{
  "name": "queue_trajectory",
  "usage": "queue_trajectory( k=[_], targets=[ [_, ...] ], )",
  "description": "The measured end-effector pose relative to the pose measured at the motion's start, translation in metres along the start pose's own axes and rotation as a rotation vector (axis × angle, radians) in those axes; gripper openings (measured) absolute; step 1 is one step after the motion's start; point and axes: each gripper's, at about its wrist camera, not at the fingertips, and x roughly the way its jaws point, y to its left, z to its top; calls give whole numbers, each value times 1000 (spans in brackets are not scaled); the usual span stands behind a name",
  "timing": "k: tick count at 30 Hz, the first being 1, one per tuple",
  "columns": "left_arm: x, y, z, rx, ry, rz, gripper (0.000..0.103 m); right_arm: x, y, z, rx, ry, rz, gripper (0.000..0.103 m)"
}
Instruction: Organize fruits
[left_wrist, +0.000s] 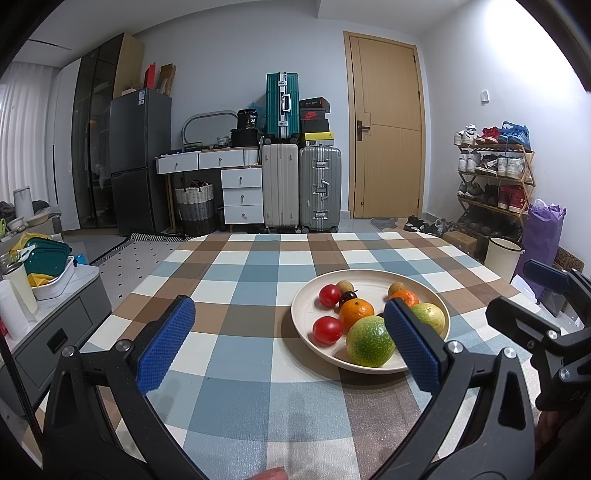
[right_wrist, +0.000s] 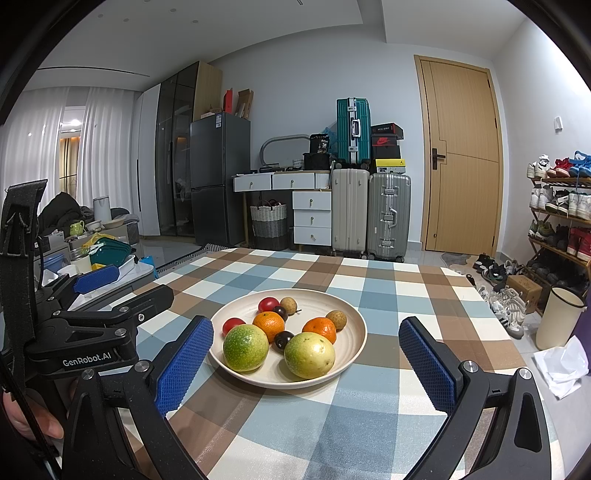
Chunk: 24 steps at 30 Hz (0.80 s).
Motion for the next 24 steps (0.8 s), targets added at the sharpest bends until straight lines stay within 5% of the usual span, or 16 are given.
queue_trajectory(
  k=[24],
  targets=[
    [-2, -1, -1, -6, -7, -6, 102, 0, 1, 0, 0, 0, 0, 102]
  ],
)
